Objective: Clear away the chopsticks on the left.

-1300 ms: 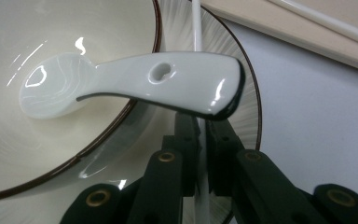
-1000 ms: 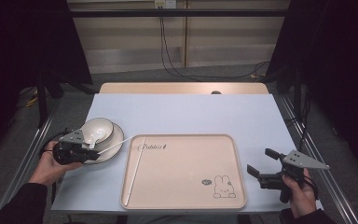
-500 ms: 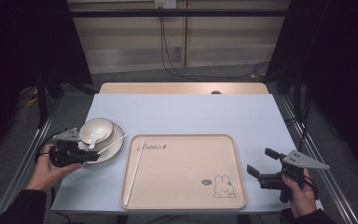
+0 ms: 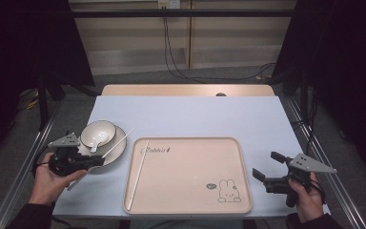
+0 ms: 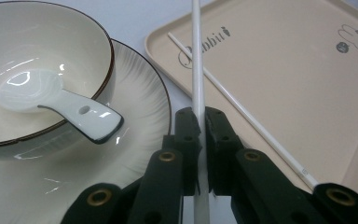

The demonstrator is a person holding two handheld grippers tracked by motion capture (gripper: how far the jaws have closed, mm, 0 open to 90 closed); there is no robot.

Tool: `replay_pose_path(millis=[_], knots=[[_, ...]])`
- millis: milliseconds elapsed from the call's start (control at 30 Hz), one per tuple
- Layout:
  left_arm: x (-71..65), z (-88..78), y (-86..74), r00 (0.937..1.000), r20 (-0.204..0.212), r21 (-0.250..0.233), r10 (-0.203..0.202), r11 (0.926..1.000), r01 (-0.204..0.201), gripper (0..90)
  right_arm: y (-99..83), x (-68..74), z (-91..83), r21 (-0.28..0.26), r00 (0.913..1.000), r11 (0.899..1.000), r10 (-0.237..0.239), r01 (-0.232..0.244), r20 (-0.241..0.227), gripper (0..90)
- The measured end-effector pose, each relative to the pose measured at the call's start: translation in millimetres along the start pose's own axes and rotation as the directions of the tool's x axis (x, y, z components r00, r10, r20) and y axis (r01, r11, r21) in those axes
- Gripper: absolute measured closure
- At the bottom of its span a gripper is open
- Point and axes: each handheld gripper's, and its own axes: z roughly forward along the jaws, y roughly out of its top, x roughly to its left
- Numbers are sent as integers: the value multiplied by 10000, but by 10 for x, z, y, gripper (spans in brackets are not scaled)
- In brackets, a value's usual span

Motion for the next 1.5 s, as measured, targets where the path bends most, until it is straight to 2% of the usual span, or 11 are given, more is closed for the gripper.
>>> replay_pose_path(millis=[300, 467, 867, 900, 967, 1067, 1133, 1300, 1333, 1433, 1500], knots=[[-238, -10, -16, 9979, -178, 53, -620, 9981, 621, 848, 1, 2, -5, 3, 10000, 10000, 19, -19, -16, 19], [-389, 11, -4, 9971, -373, 71, -656, 9978, 659, 847, -1, -1, -1, -11, 10000, 10000, -51, 51, 6, 19], [-636, 87, -3, 9862, -902, 88, -1387, 9901, 1400, 848, 0, 8, 1, -9, 10000, 10000, 53, -53, -39, 19], [-671, 91, -3, 9810, -893, -118, -1721, 9851, 1717, 848, 0, 8, 0, -18, 10000, 10000, 54, -54, -35, 18], [-690, 92, -4, 9787, -1017, -210, -1782, 9840, 1770, 848, 0, 8, 0, -19, 10000, 10000, 53, -53, -38, 19], [-764, 128, -13, 9590, -1542, -566, -2379, 9711, 2318, 847, -1, 8, 4, 16, 10000, 10000, 45, -45, -51, 18], [-772, 137, -13, 9561, -1613, -526, -2448, 9695, 2394, 848, -1, 9, 5, 3, 10000, 10000, 33, -33, -22, 19], [-887, 244, -14, 9399, -1813, -126, -2893, 9564, 2920, 848, -2, 4, 6, 27, 10000, 10000, -23, 23, -9, 20], [-905, 275, -10, 9334, -1742, -123, -3138, 9485, 3166, 848, -1, 5, 6, 27, 10000, 10000, -15, 15, -52, 20], [-934, 303, 0, 9294, -1798, -153, -3223, 9456, 3250, 848, -1, 7, 7, 25, 10000, 10000, -15, 15, -54, 20], [-964, 349, 25, 9197, -1871, -101, -3452, 9368, 3496, 848, -2, 4, 5, 42, 10000, 10000, -23, 23, -47, 20]])
